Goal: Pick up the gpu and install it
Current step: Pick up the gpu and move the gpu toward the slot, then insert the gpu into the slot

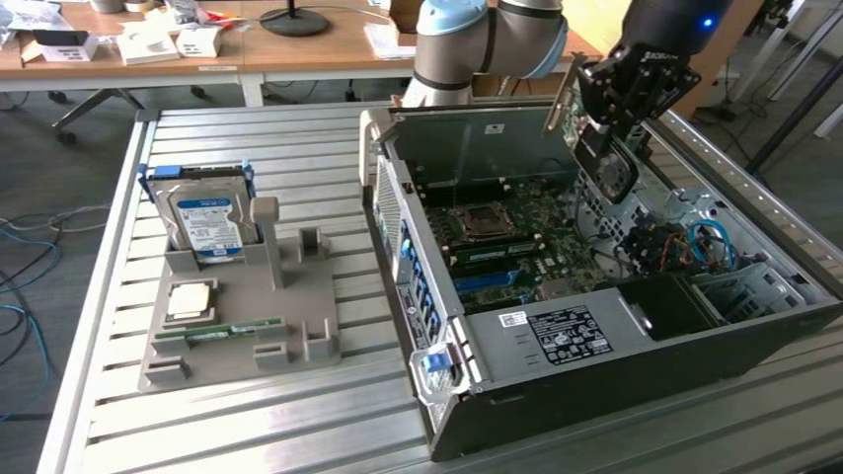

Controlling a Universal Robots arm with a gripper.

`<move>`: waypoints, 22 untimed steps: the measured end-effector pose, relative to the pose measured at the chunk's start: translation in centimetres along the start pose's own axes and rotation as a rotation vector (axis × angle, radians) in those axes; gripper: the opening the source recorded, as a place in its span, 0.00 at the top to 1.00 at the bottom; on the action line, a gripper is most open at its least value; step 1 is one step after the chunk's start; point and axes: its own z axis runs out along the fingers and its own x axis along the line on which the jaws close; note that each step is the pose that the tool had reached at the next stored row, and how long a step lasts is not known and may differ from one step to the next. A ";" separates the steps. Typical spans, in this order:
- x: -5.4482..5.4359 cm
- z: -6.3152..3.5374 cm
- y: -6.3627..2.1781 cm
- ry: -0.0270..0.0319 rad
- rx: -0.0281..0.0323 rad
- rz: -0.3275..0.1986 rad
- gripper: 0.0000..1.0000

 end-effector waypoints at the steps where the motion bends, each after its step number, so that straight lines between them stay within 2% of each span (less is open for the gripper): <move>1: -0.1 0.00 0.00 0.0000 0.0000 0.000 0.74; 22: -0.1 0.19 -0.01 0.0000 0.0000 0.000 0.74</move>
